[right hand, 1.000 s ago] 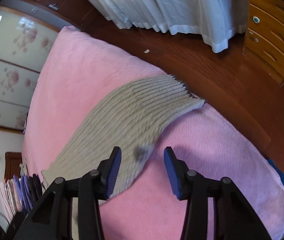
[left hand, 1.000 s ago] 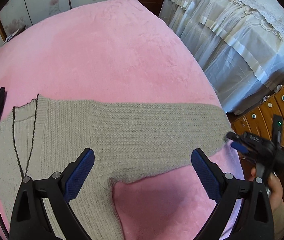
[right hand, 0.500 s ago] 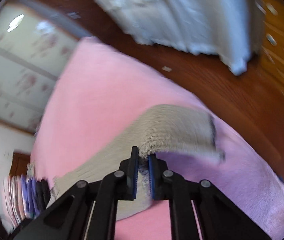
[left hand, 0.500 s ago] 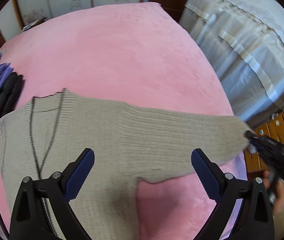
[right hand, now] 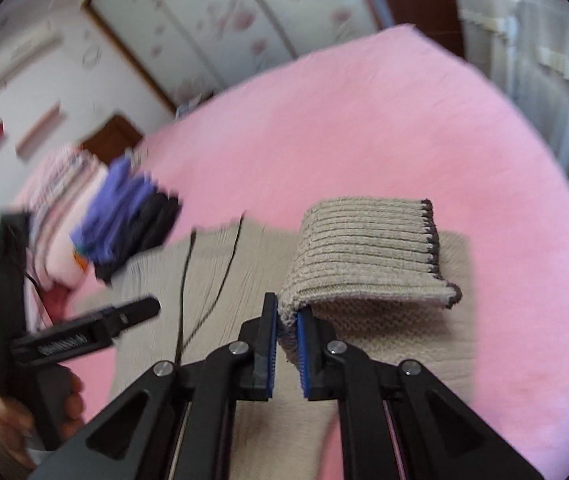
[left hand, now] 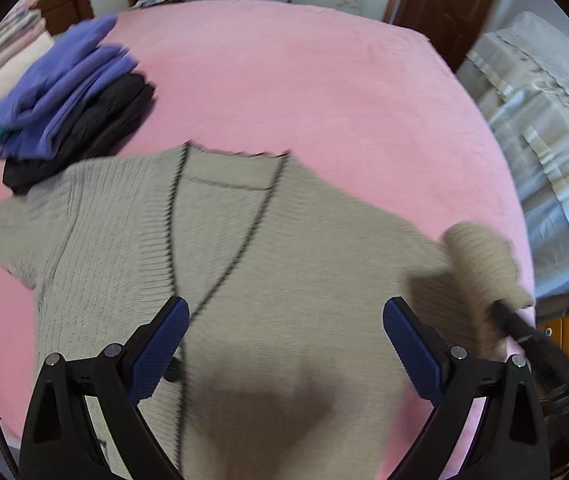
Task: Fold large clothes
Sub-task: 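Fold the held sleeve across the cardigan body and open the right gripper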
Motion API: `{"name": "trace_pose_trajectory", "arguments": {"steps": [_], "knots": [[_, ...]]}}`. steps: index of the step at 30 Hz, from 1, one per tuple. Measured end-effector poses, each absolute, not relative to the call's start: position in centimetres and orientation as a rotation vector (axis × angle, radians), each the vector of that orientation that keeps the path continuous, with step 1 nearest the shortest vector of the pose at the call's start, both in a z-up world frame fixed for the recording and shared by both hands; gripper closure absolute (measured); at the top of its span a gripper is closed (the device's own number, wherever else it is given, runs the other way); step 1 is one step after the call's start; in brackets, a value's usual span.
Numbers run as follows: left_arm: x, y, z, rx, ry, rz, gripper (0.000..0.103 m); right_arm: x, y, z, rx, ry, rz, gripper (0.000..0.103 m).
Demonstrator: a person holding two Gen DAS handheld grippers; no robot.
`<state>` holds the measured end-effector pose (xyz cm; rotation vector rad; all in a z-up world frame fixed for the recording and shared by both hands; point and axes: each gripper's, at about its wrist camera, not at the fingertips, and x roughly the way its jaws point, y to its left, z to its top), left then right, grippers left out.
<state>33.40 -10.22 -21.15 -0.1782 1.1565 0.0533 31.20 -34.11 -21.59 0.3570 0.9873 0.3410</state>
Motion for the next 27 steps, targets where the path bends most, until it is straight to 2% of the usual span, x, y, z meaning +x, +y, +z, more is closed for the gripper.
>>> {"name": "trace_pose_trajectory", "arguments": {"steps": [1,4,7,16,17,18,21,27], "knots": [[33.6,-9.0,-22.3,-0.183,1.176,0.060,0.006,32.0,-31.9,-23.5,0.314,1.038,0.338,0.091],[34.0,-6.9,-24.8,-0.204,1.230,0.053,0.006,32.6,-26.9,-28.7,0.205,1.218,0.290,0.070],[34.0,-5.6,-26.8,-0.242,1.270,0.008,0.006,31.7,-25.4,-30.8,0.246,1.265,0.269,0.068],[34.6,-7.4,-31.6,-0.329,1.372,-0.231,0.007,26.6,-29.2,-28.0,0.408,1.212,0.150,0.068],[34.7,-7.5,-32.2,-0.342,1.382,-0.237,0.009,26.4,-29.7,-27.7,0.409,1.204,0.127,0.068],[34.7,-7.6,-33.0,-0.363,1.398,-0.251,0.017,26.1,-30.4,-27.5,0.411,1.200,0.106,0.068],[34.9,-8.5,-35.4,-0.468,1.476,-0.313,0.048,25.6,-32.2,-27.2,0.438,1.188,0.059,0.068],[34.9,-9.8,-37.4,-0.502,1.477,-0.304,0.050,24.6,-34.2,-27.2,0.478,1.165,0.020,0.068]]}}
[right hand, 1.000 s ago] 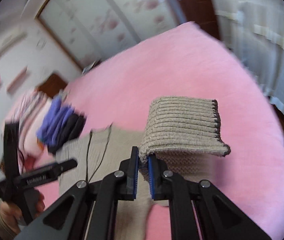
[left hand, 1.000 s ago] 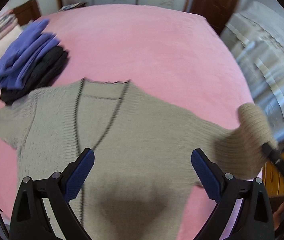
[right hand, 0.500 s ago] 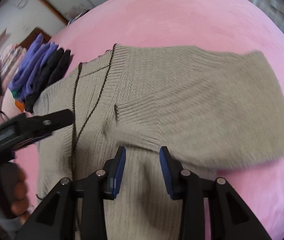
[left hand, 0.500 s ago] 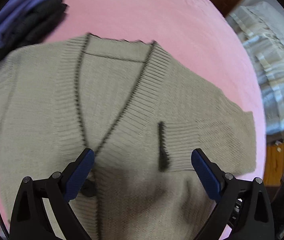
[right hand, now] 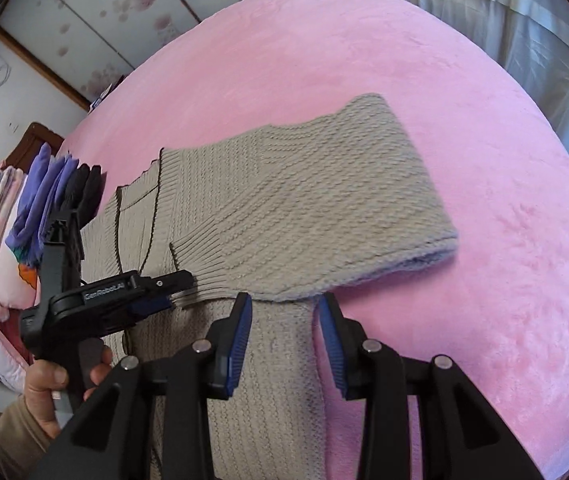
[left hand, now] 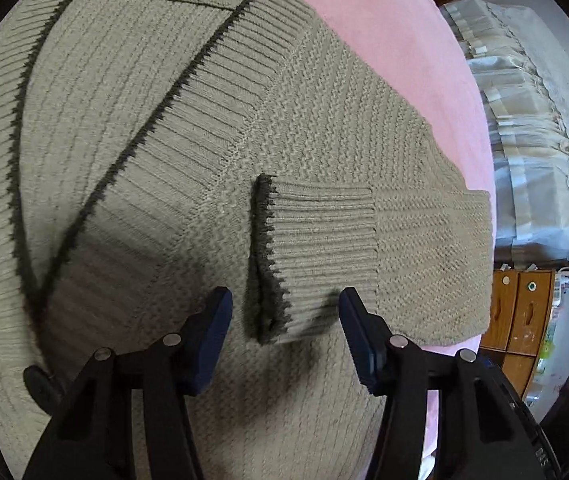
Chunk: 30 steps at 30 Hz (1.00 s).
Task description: Fold large clothes
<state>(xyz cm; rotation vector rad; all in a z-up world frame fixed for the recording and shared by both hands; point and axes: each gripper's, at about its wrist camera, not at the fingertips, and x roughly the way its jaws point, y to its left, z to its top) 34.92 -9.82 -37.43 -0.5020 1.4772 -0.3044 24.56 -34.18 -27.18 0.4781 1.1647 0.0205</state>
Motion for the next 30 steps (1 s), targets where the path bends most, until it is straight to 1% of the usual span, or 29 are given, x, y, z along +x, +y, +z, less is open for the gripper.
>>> {"name": "trace_pose_trajectory", "arguments": {"steps": [1,2,3,5,7,11,15,17,21,23,26,27,30], "knots": [[34.9,-10.1,-37.5,-0.508,1.475,-0.301,0.053,24.4,-34.3,-27.2,0.481,1.163,0.021,0.068],[34.9,-10.3,-37.5,-0.518,1.473,-0.301,0.067,24.3,-34.4,-27.4,0.480,1.166,0.020,0.068],[34.9,-10.8,-37.6,-0.518,1.491,-0.300,0.098,24.3,-34.4,-27.5,0.476,1.169,0.018,0.068],[35.0,-11.3,-37.2,-0.503,1.502,-0.275,0.097,24.0,-34.7,-27.7,0.470,1.174,0.014,0.068],[35.2,-11.9,-35.6,-0.489,1.462,-0.272,0.098,23.9,-35.1,-28.0,0.467,1.185,0.002,0.068],[35.9,-12.0,-29.2,-0.478,1.316,-0.307,0.098,24.0,-36.1,-29.7,0.433,1.228,-0.038,0.067],[37.1,-11.4,-22.3,-0.484,1.146,-0.319,0.098,24.8,-36.8,-31.7,0.480,1.238,-0.033,0.067],[37.7,-10.7,-19.8,-0.484,1.081,-0.307,0.099,25.3,-36.6,-32.0,0.492,1.219,-0.025,0.067],[37.9,-7.0,-16.0,-0.440,0.958,-0.218,0.099,27.2,-35.3,-33.0,0.484,1.194,-0.040,0.066],[37.7,-5.1,-15.2,-0.420,0.918,-0.156,0.099,27.9,-34.7,-33.5,0.488,1.197,-0.040,0.066],[37.7,-1.5,-16.0,-0.387,0.905,-0.042,0.099,28.7,-33.5,-33.7,0.430,1.201,-0.058,0.066],[37.8,-0.4,-16.7,-0.371,0.910,-0.002,0.099,28.9,-33.0,-33.8,0.393,1.207,-0.060,0.066],[38.0,3.6,-21.5,-0.344,0.976,0.116,0.099,29.0,-32.0,-34.0,0.336,1.217,-0.045,0.066]]}}
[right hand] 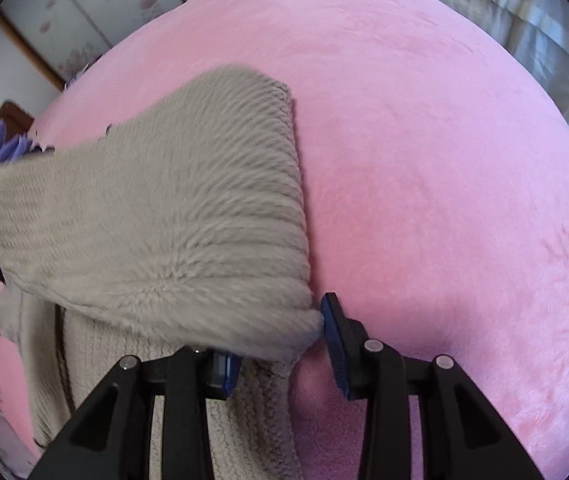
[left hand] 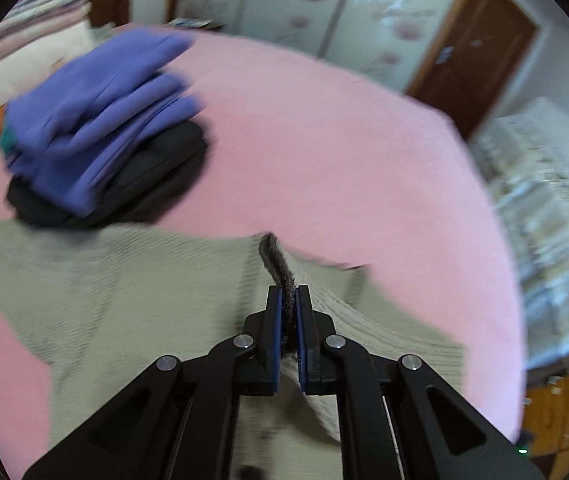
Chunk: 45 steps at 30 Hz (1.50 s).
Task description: Fold large clothes
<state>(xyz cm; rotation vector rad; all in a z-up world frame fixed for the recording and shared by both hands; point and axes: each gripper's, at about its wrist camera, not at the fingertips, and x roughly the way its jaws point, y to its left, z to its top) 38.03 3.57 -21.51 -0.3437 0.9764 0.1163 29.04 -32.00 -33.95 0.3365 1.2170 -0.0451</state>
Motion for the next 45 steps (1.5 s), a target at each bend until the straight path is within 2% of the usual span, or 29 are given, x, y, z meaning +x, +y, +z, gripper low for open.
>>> {"name": "trace_pose_trajectory", "arguments": {"steps": [5,8,12,18,23,28,31,34,35,36,40,45], "knots": [[38.0,6.9,-31.0,-0.290,1.187,0.224,0.099,28.8,-30.7,-34.3,0.248,1.229,-0.045,0.066],[37.2,7.6,-34.1,-0.268,1.224,0.247,0.098,28.8,-29.7,-34.3,0.204,1.229,-0.056,0.066],[37.4,7.6,-33.8,-0.259,1.188,0.239,0.099,29.2,-28.8,-34.0,0.151,1.230,-0.080,0.066],[38.1,8.2,-30.2,-0.194,1.003,0.239,0.100,28.9,-27.8,-33.7,0.078,1.214,-0.122,0.066],[40.1,10.1,-31.9,-0.264,1.108,0.188,0.098,28.3,-26.9,-33.7,0.045,1.240,-0.136,0.066],[39.0,11.5,-34.8,-0.410,1.245,0.103,0.060,26.5,-27.8,-32.3,0.082,1.233,-0.111,0.066],[37.9,12.1,-35.8,-0.500,1.267,0.065,0.054,25.5,-28.1,-31.1,0.092,1.215,-0.087,0.066],[37.4,12.2,-36.8,-0.586,1.293,0.007,0.055,24.2,-28.6,-30.0,0.112,1.195,-0.074,0.066],[37.6,12.0,-36.9,-0.574,1.299,0.006,0.063,24.0,-28.8,-29.6,0.121,1.188,-0.074,0.066],[37.4,11.6,-36.7,-0.548,1.300,0.003,0.092,23.8,-29.2,-29.2,0.134,1.178,-0.079,0.066],[38.3,10.1,-35.8,-0.412,1.297,0.041,0.095,24.1,-30.2,-28.5,0.182,1.136,-0.098,0.066],[39.1,8.7,-32.3,-0.309,1.177,0.044,0.096,26.2,-30.0,-28.4,0.192,1.107,-0.120,0.066]]}}
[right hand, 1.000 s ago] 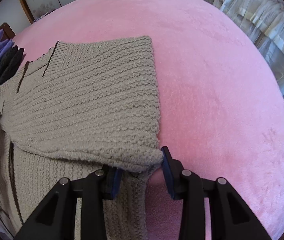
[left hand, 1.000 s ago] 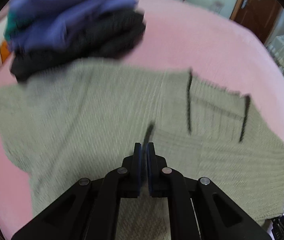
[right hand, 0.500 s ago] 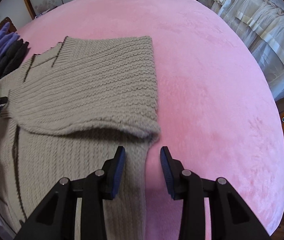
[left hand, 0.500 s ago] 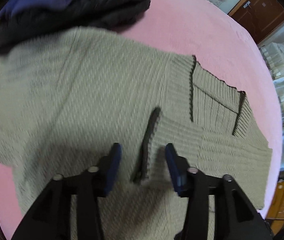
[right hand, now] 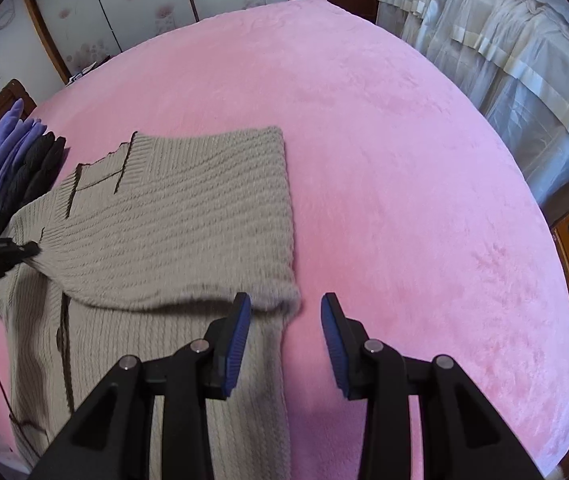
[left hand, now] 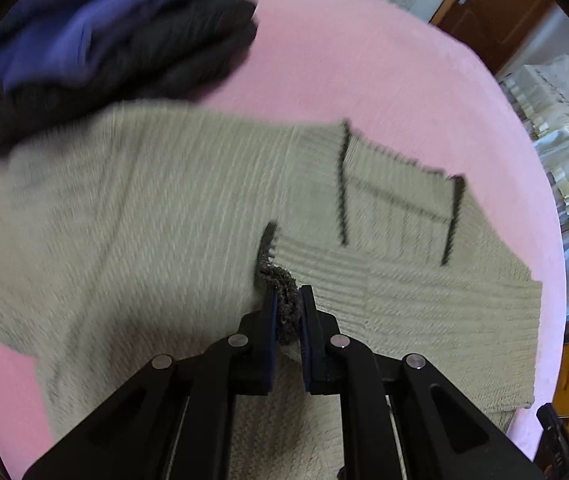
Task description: Fold large clothes
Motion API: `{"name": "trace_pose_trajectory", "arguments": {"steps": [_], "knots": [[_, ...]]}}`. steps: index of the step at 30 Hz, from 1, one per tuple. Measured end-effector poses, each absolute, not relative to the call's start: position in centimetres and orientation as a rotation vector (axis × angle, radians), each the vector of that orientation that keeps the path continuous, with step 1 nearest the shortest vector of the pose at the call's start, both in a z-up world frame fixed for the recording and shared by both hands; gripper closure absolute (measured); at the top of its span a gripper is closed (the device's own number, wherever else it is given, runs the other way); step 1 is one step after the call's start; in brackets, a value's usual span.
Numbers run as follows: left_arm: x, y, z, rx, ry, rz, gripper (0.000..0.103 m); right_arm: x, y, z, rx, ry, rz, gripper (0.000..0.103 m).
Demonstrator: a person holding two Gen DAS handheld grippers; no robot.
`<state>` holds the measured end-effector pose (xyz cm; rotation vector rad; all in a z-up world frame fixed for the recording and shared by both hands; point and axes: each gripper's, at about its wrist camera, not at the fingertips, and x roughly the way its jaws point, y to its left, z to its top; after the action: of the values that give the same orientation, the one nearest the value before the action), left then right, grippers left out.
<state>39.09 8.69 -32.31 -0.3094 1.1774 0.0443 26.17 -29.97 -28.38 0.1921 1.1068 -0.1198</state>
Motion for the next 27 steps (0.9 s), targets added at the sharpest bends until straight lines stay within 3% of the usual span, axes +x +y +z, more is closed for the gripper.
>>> {"name": "trace_pose_trajectory", "arguments": {"steps": [5,8,11,14,16,18,23,25,27], "knots": [[40.5,8.7,-31.8,-0.215,1.155,0.085,0.096,28.4,-28.5,-30.9,0.105,1.158,-0.142,0.067],[41.1,8.9,-33.8,-0.176,1.196,0.116,0.095,29.7,-27.6,-34.2,0.002,1.267,-0.155,0.066],[40.8,9.2,-35.6,-0.158,1.241,0.126,0.094,30.2,-27.0,-33.6,-0.059,1.266,-0.142,0.065],[41.0,9.6,-34.7,-0.174,1.242,0.134,0.086,30.3,-27.5,-31.4,0.017,1.231,-0.097,0.065],[40.8,9.9,-33.5,-0.189,1.227,0.150,0.070,30.8,-28.3,-29.6,0.059,1.184,-0.085,0.063],[40.6,10.1,-31.8,-0.200,1.170,0.150,0.061,32.0,-29.0,-28.4,0.089,1.146,-0.077,0.063],[41.4,8.2,-29.6,-0.162,1.107,0.061,0.061,36.9,-29.5,-28.3,0.097,1.099,-0.073,0.063],[42.3,7.1,-30.2,-0.149,1.124,0.041,0.061,38.9,-28.9,-28.8,0.098,1.079,-0.050,0.069],[42.9,6.0,-31.6,-0.144,1.148,0.040,0.062,40.4,-28.4,-29.9,0.099,1.081,-0.023,0.081]]}}
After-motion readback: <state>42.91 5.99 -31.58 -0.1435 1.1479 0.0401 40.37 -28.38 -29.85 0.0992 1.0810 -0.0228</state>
